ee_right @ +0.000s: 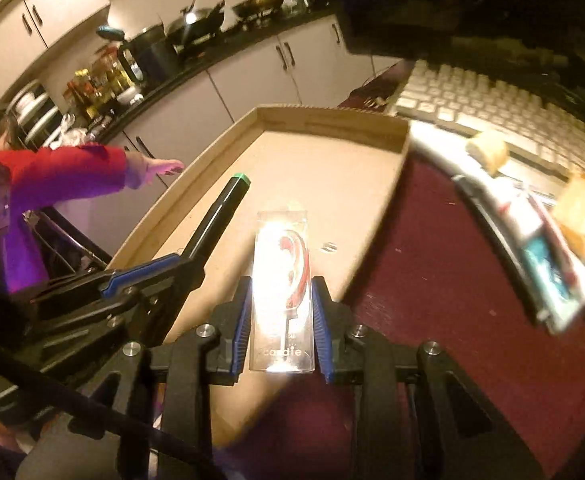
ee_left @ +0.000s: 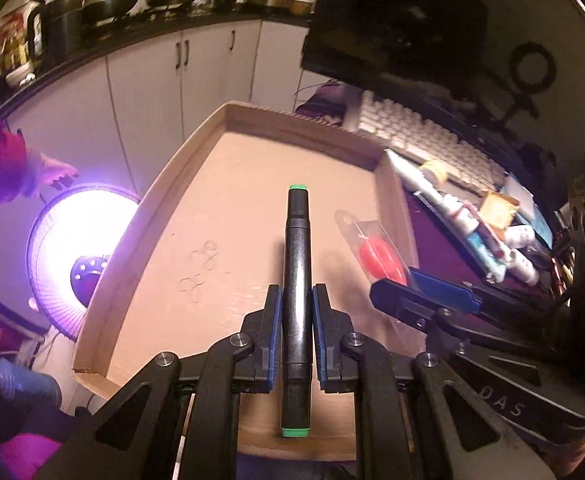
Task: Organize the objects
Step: 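Carry the marker in the left gripper to the cardboard tray while the right gripper carries the package there, then open the left gripper to drop the marker while the right gripper releases the package into the tray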
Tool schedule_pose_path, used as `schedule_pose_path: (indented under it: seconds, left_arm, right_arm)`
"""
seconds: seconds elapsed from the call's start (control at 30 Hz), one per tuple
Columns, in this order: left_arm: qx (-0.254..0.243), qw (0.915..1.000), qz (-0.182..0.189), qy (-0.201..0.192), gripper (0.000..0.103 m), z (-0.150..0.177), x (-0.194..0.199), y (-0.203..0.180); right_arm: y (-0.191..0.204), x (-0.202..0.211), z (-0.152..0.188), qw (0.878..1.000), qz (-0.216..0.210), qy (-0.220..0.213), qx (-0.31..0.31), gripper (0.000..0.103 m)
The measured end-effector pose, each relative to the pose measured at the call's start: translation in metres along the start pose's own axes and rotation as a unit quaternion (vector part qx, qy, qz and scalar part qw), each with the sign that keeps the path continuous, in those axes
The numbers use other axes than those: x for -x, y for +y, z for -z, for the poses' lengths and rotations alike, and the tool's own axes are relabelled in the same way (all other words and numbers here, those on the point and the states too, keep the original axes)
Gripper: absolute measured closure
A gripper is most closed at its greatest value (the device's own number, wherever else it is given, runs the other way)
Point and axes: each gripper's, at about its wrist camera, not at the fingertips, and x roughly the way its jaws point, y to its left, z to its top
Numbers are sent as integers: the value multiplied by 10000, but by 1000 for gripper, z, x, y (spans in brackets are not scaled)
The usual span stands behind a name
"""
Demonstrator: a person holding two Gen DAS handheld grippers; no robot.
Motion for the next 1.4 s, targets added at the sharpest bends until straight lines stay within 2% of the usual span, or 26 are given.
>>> schedule_pose_path:
  seconds: [0.33, 0.5, 0.67, 0.77, 0.8, 0.9, 0.93, 1.0, 1.07, 1.1, 1.13, 1.2, 1.27, 1.4]
  left_arm:
    - [76, 9998, 31, 187, 91, 0, -18, 19]
    - [76, 9998, 14, 155, 91, -1, -21, 18]
    - [356, 9991, 170, 134, 89, 0, -21, 24]
    - [365, 9991, 181, 134, 88, 1, -18, 22]
    - [382, 9991, 169, 120, 85, 1, -17, 21]
    - [492, 9988, 32, -9, 66, 1, -8, 21]
    - [569, 9984, -20, -73, 59, 1, -4, 21]
    - [678, 9976, -28, -133, 53, 3, 3, 20]
    - [679, 9976, 15, -155, 51, 4, 9, 15]
    - [621, 9979, 21, -161, 51, 5, 12, 10]
    - [519, 9985, -16, -182, 51, 6, 14, 4]
    - [306, 9991, -202, -232, 50, 11, 17, -9]
    - [184, 9995, -171, -191, 50, 16, 19, -18]
    - [-45, 9994, -202, -277, 50, 24, 30, -39]
  right_arm:
    - [11, -29, -3, 9986, 402, 307, 153, 77]
    - [14, -31, -3, 9977, 572, 277, 239, 77]
    - [14, -32, -3, 9975, 617, 281, 210, 76]
    - [13, -28, -2, 9971, 693, 281, 153, 71]
    - [11, -26, -1, 9975, 647, 267, 126, 70]
    - [8, -16, 0, 9982, 583, 157, 53, 70]
    - [6, -9, 1, 9980, 630, 85, 11, 64]
    - [1, 2, 4, 9989, 453, -26, -72, 58]
    - [-5, 16, 10, 9995, 214, -147, -178, 49]
    - [-6, 22, 13, 9991, 312, -198, -211, 35]
    - [-8, 29, 16, 9986, 368, -305, -239, 26]
    - [-14, 40, 19, 9983, 155, -409, -374, 26]
    - [-17, 49, 20, 9977, -108, -443, -497, 26]
    - [-21, 69, 31, 9977, 187, -575, -297, 26]
